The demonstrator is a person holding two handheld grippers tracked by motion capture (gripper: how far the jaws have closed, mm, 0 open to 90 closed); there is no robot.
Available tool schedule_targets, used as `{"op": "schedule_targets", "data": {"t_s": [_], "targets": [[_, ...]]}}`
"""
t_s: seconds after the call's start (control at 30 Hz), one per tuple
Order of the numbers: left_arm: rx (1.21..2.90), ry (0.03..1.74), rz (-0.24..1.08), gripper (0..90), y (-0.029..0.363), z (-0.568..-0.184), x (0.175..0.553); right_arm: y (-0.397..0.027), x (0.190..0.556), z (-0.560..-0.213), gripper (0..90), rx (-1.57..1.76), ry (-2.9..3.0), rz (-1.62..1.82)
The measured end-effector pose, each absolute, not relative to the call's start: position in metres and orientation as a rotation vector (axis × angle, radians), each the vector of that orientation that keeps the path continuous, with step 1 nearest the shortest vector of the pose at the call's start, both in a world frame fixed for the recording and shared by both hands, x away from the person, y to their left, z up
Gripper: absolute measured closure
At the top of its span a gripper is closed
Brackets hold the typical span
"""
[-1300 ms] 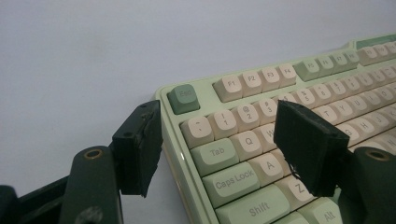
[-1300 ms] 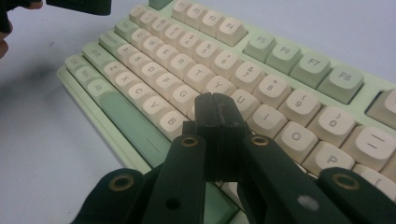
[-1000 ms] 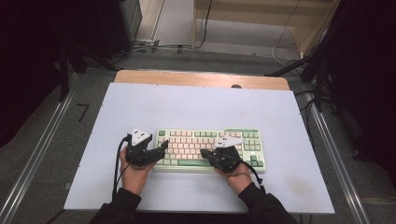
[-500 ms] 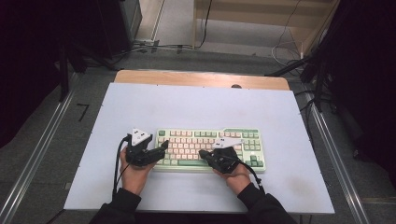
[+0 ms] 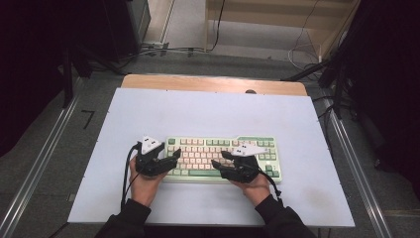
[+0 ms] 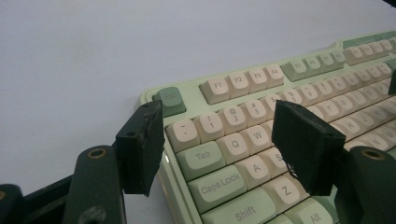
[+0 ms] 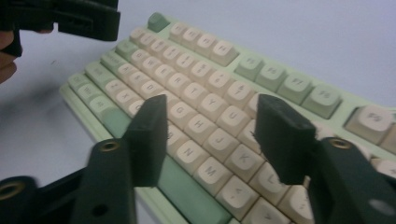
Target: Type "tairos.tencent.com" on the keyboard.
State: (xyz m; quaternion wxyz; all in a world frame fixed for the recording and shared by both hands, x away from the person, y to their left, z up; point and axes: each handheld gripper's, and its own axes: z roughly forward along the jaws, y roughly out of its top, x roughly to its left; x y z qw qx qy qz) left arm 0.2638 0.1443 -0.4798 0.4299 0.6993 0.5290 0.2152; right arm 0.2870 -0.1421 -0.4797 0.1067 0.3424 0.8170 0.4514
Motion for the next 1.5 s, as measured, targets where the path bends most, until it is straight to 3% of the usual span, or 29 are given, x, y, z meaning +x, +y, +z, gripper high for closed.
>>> {"op": "schedule_targets", "data": {"t_s": [0.13, 0.57, 1.5], "targets": [[1.752, 1.287, 0.519, 41.7, 0.141, -0.48, 0.265, -0.152, 0.29, -0.478, 32.2, 1.047, 2.367, 1.329], [1.797, 1.137, 0.366, 90.0, 0.126, -0.482, 0.274, -0.169, 0.29, -0.48, 31.8, 1.14, 2.333, 1.273], [1.904, 1.034, 0.306, 90.0, 0.082, -0.489, 0.294, -0.202, 0.277, -0.482, 32.0, 1.248, 2.256, 1.225]]}}
